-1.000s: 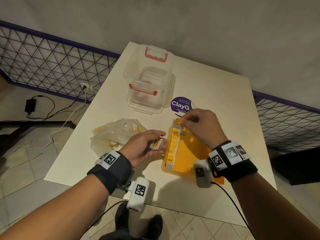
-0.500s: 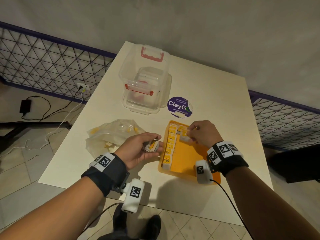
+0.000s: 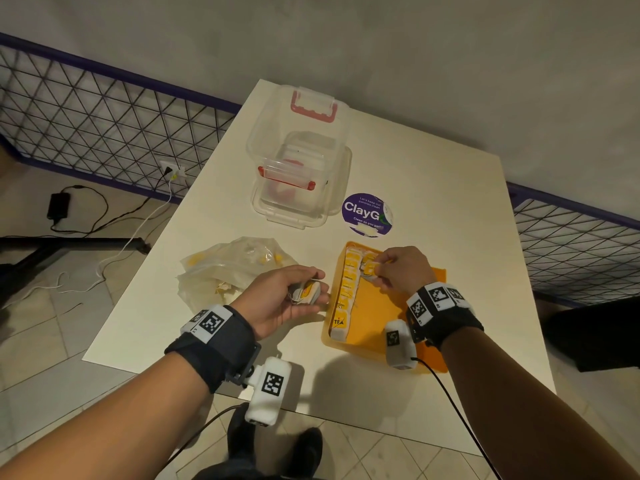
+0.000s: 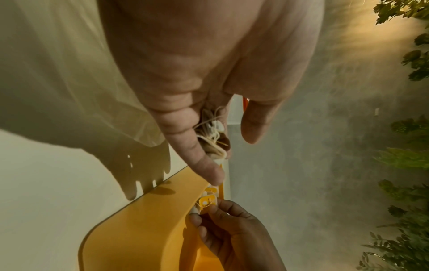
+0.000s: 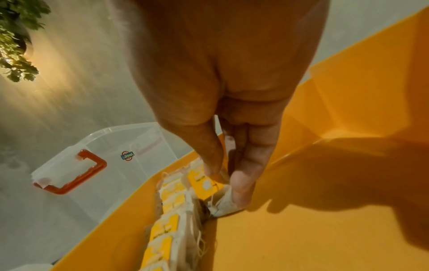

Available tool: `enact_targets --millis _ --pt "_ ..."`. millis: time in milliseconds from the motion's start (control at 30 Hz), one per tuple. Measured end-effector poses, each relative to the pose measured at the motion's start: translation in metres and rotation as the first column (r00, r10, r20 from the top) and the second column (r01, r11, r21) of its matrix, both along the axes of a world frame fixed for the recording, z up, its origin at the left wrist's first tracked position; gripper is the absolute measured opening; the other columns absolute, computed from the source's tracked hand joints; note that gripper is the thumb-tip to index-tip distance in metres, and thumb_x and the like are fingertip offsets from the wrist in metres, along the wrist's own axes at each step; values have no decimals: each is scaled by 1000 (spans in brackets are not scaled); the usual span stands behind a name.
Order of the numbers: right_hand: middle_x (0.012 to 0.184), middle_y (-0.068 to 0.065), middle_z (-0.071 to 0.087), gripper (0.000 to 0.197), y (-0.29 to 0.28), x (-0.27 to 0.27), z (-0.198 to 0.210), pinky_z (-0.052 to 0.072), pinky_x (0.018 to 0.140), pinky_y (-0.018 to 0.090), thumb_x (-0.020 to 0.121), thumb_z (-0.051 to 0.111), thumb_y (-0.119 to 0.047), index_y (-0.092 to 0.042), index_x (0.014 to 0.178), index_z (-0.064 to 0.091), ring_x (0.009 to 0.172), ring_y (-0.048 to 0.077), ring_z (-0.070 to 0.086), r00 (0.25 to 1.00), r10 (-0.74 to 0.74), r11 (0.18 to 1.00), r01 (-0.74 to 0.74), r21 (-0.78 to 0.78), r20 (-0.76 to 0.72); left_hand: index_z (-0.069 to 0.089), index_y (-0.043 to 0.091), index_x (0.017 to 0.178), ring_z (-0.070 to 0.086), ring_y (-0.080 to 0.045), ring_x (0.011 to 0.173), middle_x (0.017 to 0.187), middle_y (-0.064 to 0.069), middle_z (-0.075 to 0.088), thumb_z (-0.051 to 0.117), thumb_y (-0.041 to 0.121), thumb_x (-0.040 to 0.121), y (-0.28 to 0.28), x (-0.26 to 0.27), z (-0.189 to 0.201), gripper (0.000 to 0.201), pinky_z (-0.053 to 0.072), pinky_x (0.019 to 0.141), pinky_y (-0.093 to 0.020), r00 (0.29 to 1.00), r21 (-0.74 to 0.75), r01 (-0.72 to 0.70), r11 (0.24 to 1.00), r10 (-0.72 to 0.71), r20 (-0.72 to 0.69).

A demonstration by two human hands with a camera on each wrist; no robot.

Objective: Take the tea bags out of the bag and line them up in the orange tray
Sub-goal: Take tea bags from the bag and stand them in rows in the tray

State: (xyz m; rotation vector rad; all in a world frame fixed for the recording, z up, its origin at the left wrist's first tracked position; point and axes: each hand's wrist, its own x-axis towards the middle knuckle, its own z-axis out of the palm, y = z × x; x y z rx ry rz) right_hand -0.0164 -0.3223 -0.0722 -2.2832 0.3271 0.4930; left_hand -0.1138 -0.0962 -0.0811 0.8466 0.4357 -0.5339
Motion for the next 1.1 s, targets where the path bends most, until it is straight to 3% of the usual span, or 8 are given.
enact_targets --millis 200,333,433,600,700,800,1000,1100 --pt "72 23 72 10 3 -3 -4 58 59 34 85 68 -6 -8 75 68 54 24 63 996 5 996 3 -90 89 63 1 115 68 -30 92 104 -20 68 52 19 100 1 1 0 26 62 66 -30 1000 -1 1 1000 -1 1" --pt "66 13 71 29 7 2 -3 57 63 32 81 69 -21 2 64 68 60 23 66 994 77 947 -50 -318 75 62 0 117 68 -30 92 105 -20 67 52 18 100 0 1 0 27 62 67 -30 1000 -2 4 1000 -4 4" --pt "59 7 67 33 7 2 0 41 48 21 83 67 -26 -7 57 61 46 13 56 999 38 951 -29 -307 25 62 0 118 67 -31 95 106 -21 68 52 19 100 0 2 0 28 62 68 -31 1000 -2 4 1000 -4 1" --pt "72 23 71 16 5 -1 -1 53 57 30 80 70 -17 -4 71 67 56 22 61 998 -37 995 32 -96 -59 63 0 118 69 -30 92 105 -20 69 53 19 100 1 1 0 28 62 67 -31 1000 5 -1 1000 1 -6" --pt "82 13 66 3 4 -4 -2 57 68 36 82 69 -10 -10 85 68 69 24 62 989 -59 997 66 47 -133 64 0 117 68 -30 94 105 -20 69 53 19 100 1 1 0 28 62 67 -31 1000 10 0 1000 0 -7" --pt "85 9 66 12 4 -2 -3 56 72 37 84 65 -8 -8 94 72 73 23 61 991 -57 994 67 83 -119 64 1 117 68 -31 94 105 -20 69 53 19 100 0 2 1 27 62 66 -31 1000 11 3 1000 -3 -7" --pt "90 11 68 17 5 -4 -2 58 80 45 87 61 -7 -21 87 71 75 23 61 992 -77 989 88 121 -96 63 0 116 67 -31 95 105 -21 68 53 18 99 0 3 1 26 62 67 -31 1000 0 7 1000 -7 -2" --pt "111 10 70 27 5 -4 1 52 75 30 89 61 -5 -14 112 72 80 13 57 991 -39 996 49 75 -127 63 0 116 67 -32 96 106 -22 67 53 19 99 1 3 0 27 62 68 -32 1000 -2 7 1000 -7 -4"
